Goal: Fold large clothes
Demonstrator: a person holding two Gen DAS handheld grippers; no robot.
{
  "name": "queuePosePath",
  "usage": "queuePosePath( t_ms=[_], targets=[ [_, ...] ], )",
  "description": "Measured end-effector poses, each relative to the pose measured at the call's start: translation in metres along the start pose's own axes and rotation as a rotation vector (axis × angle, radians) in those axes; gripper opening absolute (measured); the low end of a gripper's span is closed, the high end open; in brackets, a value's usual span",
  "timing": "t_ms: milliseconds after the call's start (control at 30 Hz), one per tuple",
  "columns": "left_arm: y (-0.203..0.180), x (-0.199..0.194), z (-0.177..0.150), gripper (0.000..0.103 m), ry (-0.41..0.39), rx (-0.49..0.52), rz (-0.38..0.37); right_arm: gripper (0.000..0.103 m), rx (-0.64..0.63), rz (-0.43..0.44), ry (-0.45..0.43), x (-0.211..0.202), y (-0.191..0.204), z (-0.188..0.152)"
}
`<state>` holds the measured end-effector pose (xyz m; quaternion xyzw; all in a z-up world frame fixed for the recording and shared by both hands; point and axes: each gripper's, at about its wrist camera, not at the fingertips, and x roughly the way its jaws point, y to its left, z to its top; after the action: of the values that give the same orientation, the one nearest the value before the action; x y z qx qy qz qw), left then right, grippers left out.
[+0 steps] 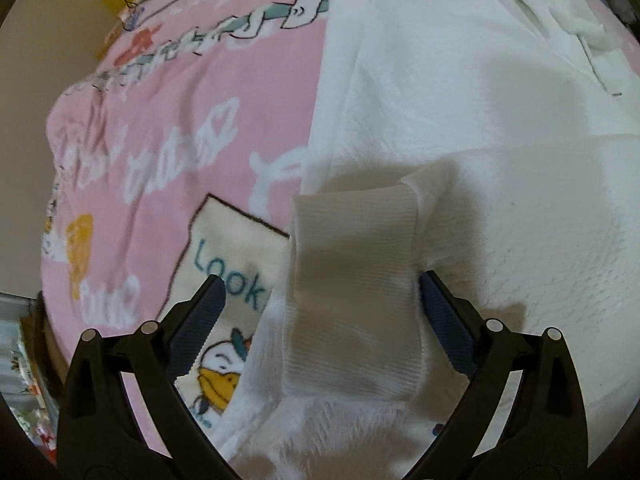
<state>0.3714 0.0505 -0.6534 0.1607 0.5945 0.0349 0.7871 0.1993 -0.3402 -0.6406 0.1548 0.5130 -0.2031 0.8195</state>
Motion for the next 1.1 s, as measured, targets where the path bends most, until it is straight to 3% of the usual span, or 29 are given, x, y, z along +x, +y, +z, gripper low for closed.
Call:
queuePosePath(
  t_ms=[100,200,267,333,400,467,500,567,667,800,900,933,1000,1100],
  targets=[
    [-0.001,-0.008,0.002,0.095,0.009,0.008,0.045,0.026,0.003,0.085,-0.048,-0.024,-0.005,0.018],
    [-0.003,-0.018,0.006,0.095,0.004,-0.011,0.106,0.026,0.096,0.168,-0.111,-0.042,-0.023,0.047],
    [-0.007,-0.036,0.007,0.093,-0.041,-0.037,0.138,0.026,0.118,0.211,-0.086,-0.035,-0.028,0.066],
    [-0.017,-0.057,0.011,0.093,-0.118,-0.049,0.101,0.026,0.111,0.222,-0.054,-0.020,-0.027,0.085],
    [-0.039,-0.067,0.020,0.093,-0.157,-0.008,0.065,0.026,0.081,0.206,-0.009,0.010,-0.023,0.110],
    [-0.057,-0.054,0.028,0.093,-0.116,0.028,0.057,0.026,0.076,0.186,0.058,0.040,-0.023,0.126],
    [-0.064,-0.039,0.031,0.093,-0.079,0.037,0.085,0.026,0.058,0.131,0.093,0.061,-0.019,0.137],
    [-0.065,-0.011,0.033,0.094,-0.023,0.010,0.112,0.030,0.010,0.038,0.114,0.087,-0.011,0.150],
    [-0.060,-0.002,0.033,0.098,-0.047,-0.013,0.110,0.030,-0.001,0.027,0.109,0.099,-0.004,0.162],
    [-0.061,-0.006,0.032,0.098,-0.080,0.022,0.119,0.025,-0.016,0.078,0.052,0.075,-0.007,0.160],
    [-0.056,-0.015,0.031,0.097,-0.080,-0.001,0.102,0.021,0.039,0.214,-0.048,0.028,-0.023,0.139],
    [-0.054,-0.017,0.031,0.097,-0.076,-0.009,0.097,0.014,0.049,0.273,-0.066,0.016,-0.027,0.129],
    [-0.045,-0.021,0.031,0.097,-0.054,-0.044,0.044,0.008,0.060,0.377,-0.060,0.002,-0.029,0.110],
    [-0.046,-0.031,0.028,0.097,-0.041,-0.053,-0.023,0.002,0.091,0.417,0.033,0.016,-0.029,0.085]
  ],
)
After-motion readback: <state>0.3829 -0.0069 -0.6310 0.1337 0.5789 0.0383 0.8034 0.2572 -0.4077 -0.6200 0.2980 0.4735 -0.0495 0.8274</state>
